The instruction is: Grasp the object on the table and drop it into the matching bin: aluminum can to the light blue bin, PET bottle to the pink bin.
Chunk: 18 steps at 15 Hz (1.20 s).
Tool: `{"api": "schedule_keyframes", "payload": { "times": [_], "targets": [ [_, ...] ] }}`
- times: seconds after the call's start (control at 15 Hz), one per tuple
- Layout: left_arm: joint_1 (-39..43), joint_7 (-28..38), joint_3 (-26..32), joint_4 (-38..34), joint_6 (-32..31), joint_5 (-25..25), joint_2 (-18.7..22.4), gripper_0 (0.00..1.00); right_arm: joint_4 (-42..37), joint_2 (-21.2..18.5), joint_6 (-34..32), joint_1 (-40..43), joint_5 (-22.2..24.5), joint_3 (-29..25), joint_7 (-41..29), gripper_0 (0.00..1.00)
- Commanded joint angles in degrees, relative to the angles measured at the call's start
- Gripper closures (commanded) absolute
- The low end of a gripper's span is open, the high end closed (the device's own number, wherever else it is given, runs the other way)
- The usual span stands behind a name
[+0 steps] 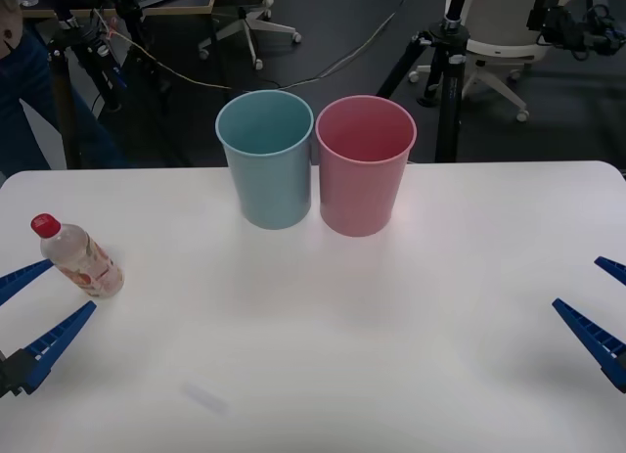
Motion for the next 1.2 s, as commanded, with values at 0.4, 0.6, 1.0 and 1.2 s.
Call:
{"api": "schedule_keyframes", "payload": {
  "times": [0.4, 0.6, 1.0, 1.2],
  "targets": [
    [0.65, -1.67, -0.29, -1.68, 0.21, -0.72, 0.55, 0.00, 0.00, 0.00, 0.00, 0.00, 0.00, 0.00, 0.00, 0.00],
    [2.59, -2.99, -0.38, -1.68, 1.53, 0.24, 0.55, 0.00, 0.00, 0.00, 0.00, 0.00, 0.00, 0.00, 0.00, 0.00],
    [7.07, -9.23, -1.35, 1.31, 6.81, 4.73, 0.55, 0.00, 0.00, 0.00, 0.00, 0.00, 0.00, 0.00, 0.00, 0.00],
    [5.75, -10.99, -1.70, 6.32, 6.81, 6.05, 0.47, 0.00, 0.00, 0.00, 0.00, 0.00, 0.00, 0.00, 0.00, 0.00]
  ]
}}
